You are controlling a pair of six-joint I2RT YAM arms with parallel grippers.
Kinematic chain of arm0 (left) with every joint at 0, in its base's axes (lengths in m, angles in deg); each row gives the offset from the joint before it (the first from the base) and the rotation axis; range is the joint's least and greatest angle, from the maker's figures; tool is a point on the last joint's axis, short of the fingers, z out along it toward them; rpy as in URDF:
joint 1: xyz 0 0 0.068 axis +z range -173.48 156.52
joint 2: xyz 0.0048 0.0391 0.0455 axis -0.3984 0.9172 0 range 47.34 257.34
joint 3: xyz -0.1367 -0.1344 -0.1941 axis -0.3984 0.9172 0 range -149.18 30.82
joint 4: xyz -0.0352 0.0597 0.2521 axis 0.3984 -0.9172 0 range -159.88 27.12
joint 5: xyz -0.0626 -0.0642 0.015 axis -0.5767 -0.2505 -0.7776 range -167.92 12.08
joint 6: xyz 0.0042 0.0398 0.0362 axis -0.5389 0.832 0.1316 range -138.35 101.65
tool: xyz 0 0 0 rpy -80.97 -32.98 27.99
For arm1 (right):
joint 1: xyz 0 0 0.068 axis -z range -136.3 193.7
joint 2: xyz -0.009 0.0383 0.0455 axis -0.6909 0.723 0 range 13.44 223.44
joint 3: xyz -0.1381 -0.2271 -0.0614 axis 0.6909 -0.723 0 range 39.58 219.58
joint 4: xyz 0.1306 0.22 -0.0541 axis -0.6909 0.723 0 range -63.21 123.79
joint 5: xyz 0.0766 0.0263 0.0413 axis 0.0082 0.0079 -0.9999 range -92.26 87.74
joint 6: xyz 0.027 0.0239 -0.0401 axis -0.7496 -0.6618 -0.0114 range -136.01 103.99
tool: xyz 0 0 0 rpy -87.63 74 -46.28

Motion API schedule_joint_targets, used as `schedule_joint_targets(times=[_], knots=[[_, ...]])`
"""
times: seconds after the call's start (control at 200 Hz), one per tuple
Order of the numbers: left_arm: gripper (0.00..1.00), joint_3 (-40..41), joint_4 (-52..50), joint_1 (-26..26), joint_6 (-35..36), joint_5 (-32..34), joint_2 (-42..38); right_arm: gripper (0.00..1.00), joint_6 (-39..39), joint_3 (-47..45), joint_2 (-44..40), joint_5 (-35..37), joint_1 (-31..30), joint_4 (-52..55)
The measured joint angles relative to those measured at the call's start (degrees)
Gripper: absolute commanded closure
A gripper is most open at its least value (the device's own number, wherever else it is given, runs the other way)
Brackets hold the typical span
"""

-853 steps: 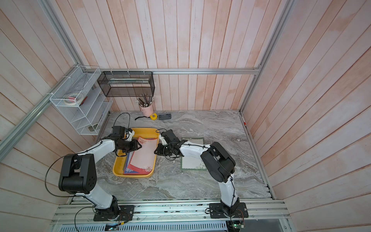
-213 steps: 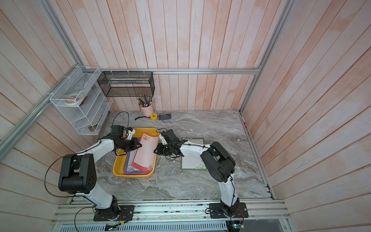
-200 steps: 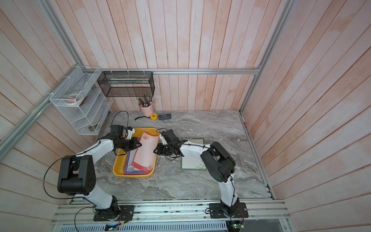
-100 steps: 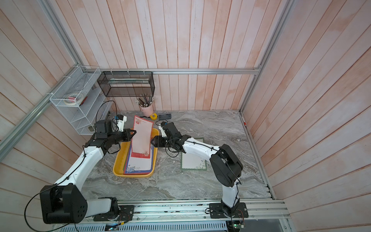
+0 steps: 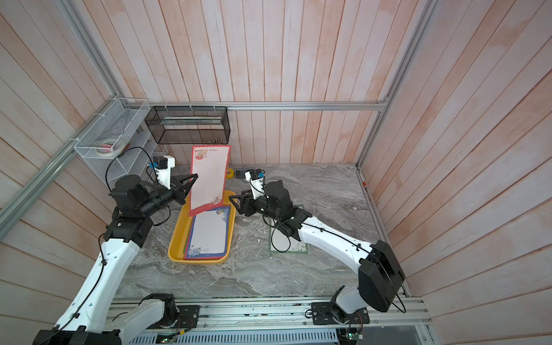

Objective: Take out the stationery paper from the storage box
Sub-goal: Pick up the stationery paper from the storage box.

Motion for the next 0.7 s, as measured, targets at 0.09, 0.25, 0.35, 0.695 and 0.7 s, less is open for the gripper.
schedule_joint_targets(times=[0.09,0.25,0.35,0.695,0.7], knots=[[1.0,-0.07,4.48,-0.24,0.17,-3.54,-2.1,0.3,5.31,-7.45,-7.76,0.44,0.04,-7.52],[1.0,-0.11,15.08,-0.35,-2.36,-11.85,-3.8,0.27,14.67,-17.66,-19.12,0.17,0.04,-18.49],[1.0,0.37,24.26,-0.61,-7.28,-17.44,-3.76,0.26,20.37,-21.24,-24.33,-1.16,0.07,-22.82],[1.0,8.57,50.38,-3.21,-23.28,-25.94,-3.87,0.23,33.33,-26.21,-32.54,-8.74,0.04,-32.28],[1.0,8.63,50.64,-3.26,-23.5,-25.99,-3.87,0.23,33.42,-26.18,-32.54,-8.81,0.04,-32.33]])
